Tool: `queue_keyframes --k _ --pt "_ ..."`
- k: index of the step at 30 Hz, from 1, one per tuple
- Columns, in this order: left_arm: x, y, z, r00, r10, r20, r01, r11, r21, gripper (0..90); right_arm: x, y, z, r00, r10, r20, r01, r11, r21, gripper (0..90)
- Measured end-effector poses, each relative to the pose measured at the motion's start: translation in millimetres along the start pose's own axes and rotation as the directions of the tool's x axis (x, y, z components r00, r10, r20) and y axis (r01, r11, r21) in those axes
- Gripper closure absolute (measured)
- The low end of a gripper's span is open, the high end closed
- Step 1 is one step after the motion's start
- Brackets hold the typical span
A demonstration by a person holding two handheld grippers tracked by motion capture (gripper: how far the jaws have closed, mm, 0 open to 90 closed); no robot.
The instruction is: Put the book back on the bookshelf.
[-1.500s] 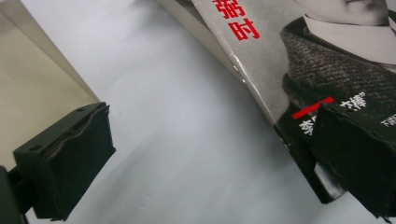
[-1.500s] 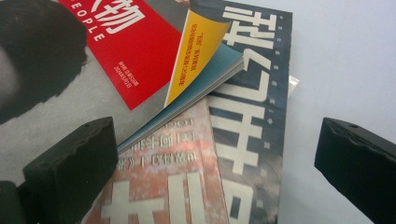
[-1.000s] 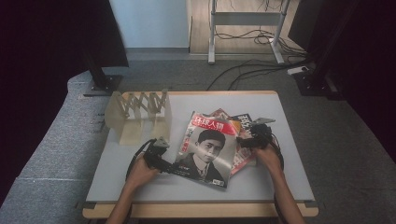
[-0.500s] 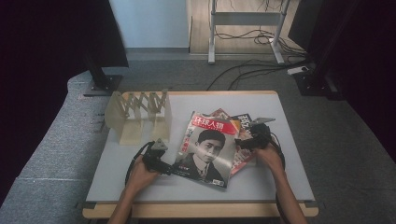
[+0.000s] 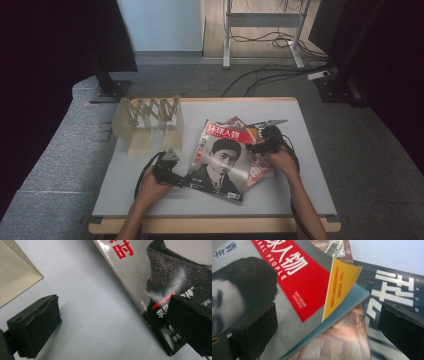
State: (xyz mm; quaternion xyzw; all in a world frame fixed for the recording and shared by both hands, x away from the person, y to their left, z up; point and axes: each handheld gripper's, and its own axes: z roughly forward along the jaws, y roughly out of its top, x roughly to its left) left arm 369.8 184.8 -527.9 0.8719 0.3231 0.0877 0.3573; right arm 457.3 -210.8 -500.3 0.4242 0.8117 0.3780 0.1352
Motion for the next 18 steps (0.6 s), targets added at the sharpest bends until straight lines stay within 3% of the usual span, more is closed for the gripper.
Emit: queue_keyframes --k 5,11,18 --pt "0.0 0.0 0.0 1.0 -0.001 0.0 0.001 1.0 0.0 0.0 -5.0 5.9 9.5 0.9999 -0.009 -0.011 0.009 0.9999 0.008 7.3" --pt "-0.1 -0.1 0.1 1.0 0.0 -0.002 0.0 1.0 -0.001 0.0 -9.3 13.0 14.6 0.9986 0.02 -0.048 -0.02 0.9998 0.001 22.8" --pt "-0.3 -0.2 0.1 1.0 -0.002 -0.003 0.002 1.0 -0.001 0.0 -11.7 17.3 4.4 0.9999 0.002 -0.011 -0.002 1.0 0.007 44.9"
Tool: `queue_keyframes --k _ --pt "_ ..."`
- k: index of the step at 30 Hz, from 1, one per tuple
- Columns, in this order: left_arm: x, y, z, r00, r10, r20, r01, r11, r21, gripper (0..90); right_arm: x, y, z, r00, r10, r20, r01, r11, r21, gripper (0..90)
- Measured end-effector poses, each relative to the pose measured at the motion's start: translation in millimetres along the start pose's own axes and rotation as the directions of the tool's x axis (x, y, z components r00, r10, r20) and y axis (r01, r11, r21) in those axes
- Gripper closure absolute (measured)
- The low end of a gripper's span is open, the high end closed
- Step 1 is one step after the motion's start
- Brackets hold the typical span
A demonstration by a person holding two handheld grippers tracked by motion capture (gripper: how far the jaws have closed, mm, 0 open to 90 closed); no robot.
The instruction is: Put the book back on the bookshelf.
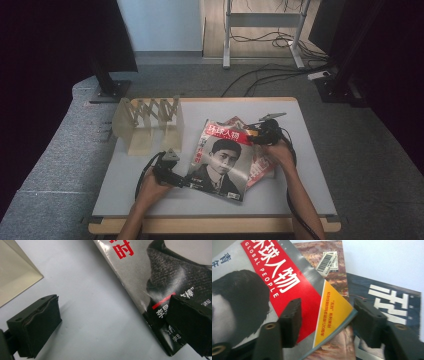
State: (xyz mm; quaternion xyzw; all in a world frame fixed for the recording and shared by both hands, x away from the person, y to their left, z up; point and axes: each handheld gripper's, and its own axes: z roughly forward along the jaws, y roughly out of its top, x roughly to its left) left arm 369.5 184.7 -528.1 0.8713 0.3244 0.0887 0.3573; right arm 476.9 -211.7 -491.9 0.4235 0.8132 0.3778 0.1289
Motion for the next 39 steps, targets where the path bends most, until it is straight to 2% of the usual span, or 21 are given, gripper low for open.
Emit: queue_keyframes --k 10,12,13,21,27,33,39 --pt "0.4 -0.1 -0.2 1.0 -0.004 0.002 0.004 1.0 0.0 0.0 -1.5 4.3 -9.7 0.9992 -0.001 0.039 0.002 0.9999 -0.01 76.7" --pt "0.5 -0.1 -0.2 1.0 -0.005 0.003 0.005 1.0 0.0 0.0 -1.3 4.5 -11.3 0.9992 -0.004 0.04 0.005 0.9998 -0.022 79.8" --pt "0.5 -0.1 -0.2 1.0 -0.006 0.003 0.006 1.0 0.0 0.0 0.5 5.4 -15.8 0.9993 -0.011 0.034 0.013 0.9989 -0.046 83.3" --pt "1.1 0.1 -0.5 0.9999 -0.009 0.008 0.009 1.0 -0.001 0.0 10.4 12.3 -31.3 0.9998 -0.02 0.009 0.021 0.9956 -0.091 86.1" --pt "2.8 0.4 -1.3 0.9997 -0.019 0.015 0.019 0.9998 -0.007 0.5 21.0 21.9 -47.1 0.9987 -0.047 -0.022 0.044 0.9903 -0.132 86.6" --pt "5.8 4.7 -0.6 0.9966 -0.063 0.052 0.066 0.997 -0.041 14.1 36.6 33.1 -62.6 0.9952 -0.09 -0.038 0.083 0.9831 -0.163 86.8" --pt "0.8 16.3 7.5 0.9966 -0.032 0.075 0.035 0.999 -0.03 14.6 47.3 42.1 -73.9 0.9912 -0.121 -0.053 0.11 0.9766 -0.185 86.9"
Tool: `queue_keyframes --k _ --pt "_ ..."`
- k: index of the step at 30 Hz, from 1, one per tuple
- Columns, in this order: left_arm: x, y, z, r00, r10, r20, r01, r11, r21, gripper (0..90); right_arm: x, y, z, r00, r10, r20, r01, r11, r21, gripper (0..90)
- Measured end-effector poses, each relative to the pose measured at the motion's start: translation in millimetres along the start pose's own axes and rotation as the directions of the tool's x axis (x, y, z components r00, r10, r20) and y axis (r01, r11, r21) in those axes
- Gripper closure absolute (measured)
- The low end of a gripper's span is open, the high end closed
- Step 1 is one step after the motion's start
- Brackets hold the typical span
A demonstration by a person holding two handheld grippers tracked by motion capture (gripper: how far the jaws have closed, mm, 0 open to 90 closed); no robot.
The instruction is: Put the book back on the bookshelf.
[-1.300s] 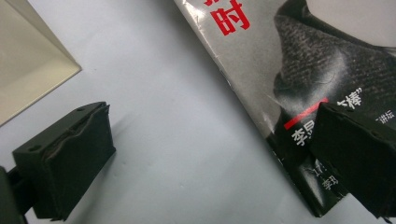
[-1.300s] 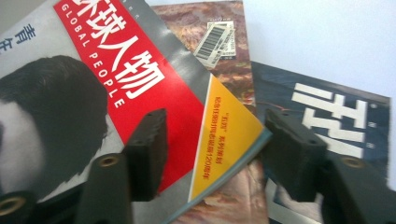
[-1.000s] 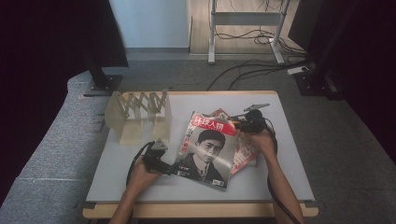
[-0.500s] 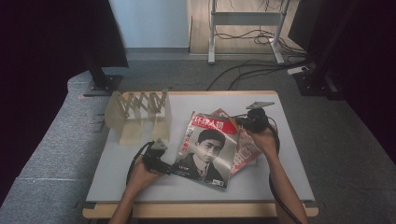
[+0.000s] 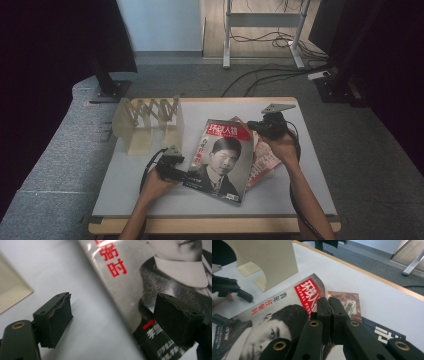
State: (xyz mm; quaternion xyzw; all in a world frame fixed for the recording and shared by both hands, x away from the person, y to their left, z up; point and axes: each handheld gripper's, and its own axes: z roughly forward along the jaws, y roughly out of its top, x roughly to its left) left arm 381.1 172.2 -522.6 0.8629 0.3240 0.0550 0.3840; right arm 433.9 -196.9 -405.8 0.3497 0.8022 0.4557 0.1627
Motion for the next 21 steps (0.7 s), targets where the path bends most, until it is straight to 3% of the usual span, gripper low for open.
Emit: queue_keyframes --k 16,19,21 --pt "5.1 24.3 14.7 0.9961 0.016 0.086 -0.017 0.9998 0.008 18.8 23.5 20.2 -17.5 0.9956 -0.085 -0.038 0.083 0.9954 -0.048 86.9" --pt "6.4 25.0 13.4 0.9911 0.011 0.133 -0.01 0.9999 -0.009 30.4 28.5 22.8 -21.4 0.9921 -0.117 -0.046 0.114 0.9917 -0.06 86.8" --pt "6.2 25.6 11.5 0.9925 0.001 0.122 -0.001 1.0 -0.002 35.4 29.9 23.5 -22.0 0.9907 -0.128 -0.044 0.126 0.9902 -0.061 86.8"
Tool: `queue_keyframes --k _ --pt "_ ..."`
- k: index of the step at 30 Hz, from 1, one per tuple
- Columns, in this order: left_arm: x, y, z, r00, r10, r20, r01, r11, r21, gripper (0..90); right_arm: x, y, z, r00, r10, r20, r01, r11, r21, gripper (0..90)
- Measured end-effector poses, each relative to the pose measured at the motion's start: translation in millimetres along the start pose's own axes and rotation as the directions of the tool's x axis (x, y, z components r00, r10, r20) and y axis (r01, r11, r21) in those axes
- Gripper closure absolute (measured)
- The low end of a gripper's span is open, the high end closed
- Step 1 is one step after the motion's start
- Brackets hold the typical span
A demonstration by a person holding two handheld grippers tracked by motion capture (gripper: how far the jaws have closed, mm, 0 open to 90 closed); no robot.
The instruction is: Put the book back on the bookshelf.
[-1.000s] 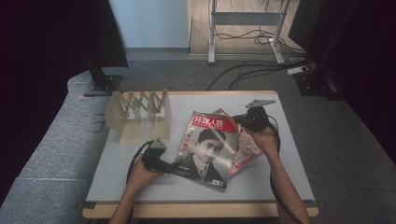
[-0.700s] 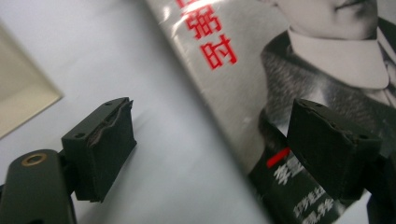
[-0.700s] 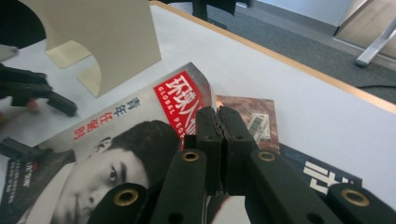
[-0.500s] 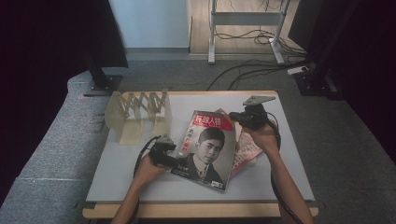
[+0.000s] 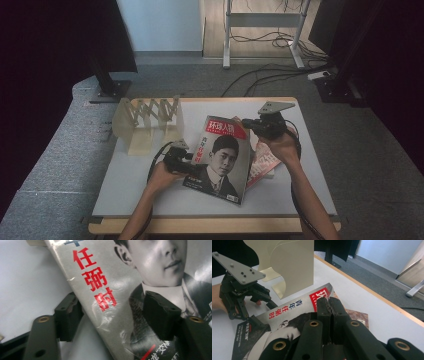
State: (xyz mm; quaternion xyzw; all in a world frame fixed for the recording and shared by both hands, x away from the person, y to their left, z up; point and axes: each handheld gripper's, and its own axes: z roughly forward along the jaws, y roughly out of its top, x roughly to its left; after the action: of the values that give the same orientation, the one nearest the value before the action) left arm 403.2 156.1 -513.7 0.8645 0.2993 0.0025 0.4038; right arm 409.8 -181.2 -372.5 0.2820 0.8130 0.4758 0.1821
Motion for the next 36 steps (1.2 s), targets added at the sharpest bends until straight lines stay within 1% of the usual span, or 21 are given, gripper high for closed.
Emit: queue_keyframes --k 1,3,5,8,9,12,19,23,25,26,27,29,30,31,32,33,34,35,36 --pt "0.4 -0.2 -2.4 1.0 -0.002 -0.004 0.002 1.0 -0.004 38.9 0.1 0.2 0.0 1.0 -0.004 0.001 0.004 1.0 0.0 86.7" --pt "1.4 -1.4 -7.7 1.0 -0.008 -0.003 0.008 0.9997 -0.023 49.9 -0.2 0.2 0.1 1.0 -0.005 0.001 0.005 1.0 -0.001 86.7" --pt "0.7 -1.8 -12.8 1.0 0.0 -0.007 0.0 0.9993 -0.037 60.3 -0.3 -0.3 0.4 1.0 -0.002 0.001 0.002 1.0 -0.003 86.7" --pt "-1.4 -1.3 -15.9 0.9999 0.011 -0.013 -0.012 0.9994 -0.034 67.5 -0.6 -1.1 1.1 1.0 -0.003 0.003 0.003 1.0 0.0 86.6" --pt "-3.5 -1.1 -17.9 0.9996 0.025 -0.01 -0.025 0.9992 -0.032 70.1 -0.8 -1.7 1.4 1.0 -0.002 0.004 0.002 1.0 0.001 86.5" --pt "-6.0 -2.2 -20.8 0.9994 0.035 -0.006 -0.035 0.9985 -0.042 73.5 -0.8 -2.2 1.1 1.0 0.0 0.007 0.0 1.0 0.002 86.5" --pt "-5.2 -4.6 -25.3 0.9995 0.016 0.026 -0.015 0.9986 -0.051 78.4 -4.0 -5.0 -3.6 0.9998 0.005 0.018 -0.005 1.0 -0.001 86.5" --pt "-5.3 -5.2 -28.0 0.999 0.019 0.041 -0.017 0.9983 -0.056 80.0 -7.1 -8.1 -6.2 0.9996 0.018 0.023 -0.018 0.9998 -0.007 86.6" --pt "-5.2 -5.9 -29.6 0.9983 0.026 0.052 -0.022 0.9972 -0.071 80.5 -8.2 -8.6 -6.9 0.9994 0.019 0.029 -0.019 0.9998 -0.007 86.6" --pt "-4.2 -7.0 -30.7 0.9976 0.023 0.065 -0.017 0.996 -0.087 80.9 -8.9 -8.4 -7.6 0.9993 0.016 0.032 -0.016 0.9998 -0.009 86.6" --pt "-3.3 -7.8 -31.7 0.9974 0.021 0.069 -0.014 0.9948 -0.101 81.8 -9.2 -7.8 -8.1 0.9992 0.015 0.036 -0.015 0.9998 -0.011 86.6" --pt "-0.2 -8.4 -35.7 0.9983 0.013 0.057 -0.005 0.9895 -0.144 83.7 -10.5 -5.5 -10.0 0.999 0.015 0.042 -0.014 0.9997 -0.019 86.6" --pt "2.8 -7.7 -39.2 0.9987 0.008 0.049 0.001 0.9847 -0.174 84.5 -11.5 -3.4 -11.9 0.9989 0.019 0.043 -0.018 0.9994 -0.028 86.6" --pt "4.6 -7.1 -41.5 0.9992 0.007 0.04 0.001 0.9813 -0.193 85.5 -12.5 0.0 -14.3 0.9989 0.024 0.041 -0.022 0.9989 -0.041 86.6" --pt "7.2 -6.3 -45.4 0.9998 0.005 0.022 0.0 0.9736 -0.228 86.7 -12.8 2.4 -15.9 0.9989 0.022 0.042 -0.02 0.9987 -0.046 86.7" --pt "7.2 -6.3 -45.4 0.9998 0.005 0.022 0.0 0.9736 -0.228 87.5 -12.8 2.4 -15.9 0.9989 0.022 0.042 -0.02 0.9987 -0.046 86.7" --pt "10.7 -6.2 -49.6 0.9998 0.012 0.017 -0.007 0.9647 -0.263 87.6 -12.3 9.9 -20.9 0.9988 0.018 0.046 -0.014 0.9972 -0.073 86.8" --pt "12.0 -7.3 -50.5 0.9998 0.02 0.01 -0.016 0.9633 -0.268 87.6 -12.0 12.1 -22.5 0.999 0.017 0.041 -0.014 0.9967 -0.08 86.9" --pt "12.0 -7.3 -50.5 0.9998 0.02 0.01 -0.016 0.9633 -0.268 87.6 -11.1 14.6 -23.9 0.9992 0.015 0.037 -0.012 0.9961 -0.087 87.0"
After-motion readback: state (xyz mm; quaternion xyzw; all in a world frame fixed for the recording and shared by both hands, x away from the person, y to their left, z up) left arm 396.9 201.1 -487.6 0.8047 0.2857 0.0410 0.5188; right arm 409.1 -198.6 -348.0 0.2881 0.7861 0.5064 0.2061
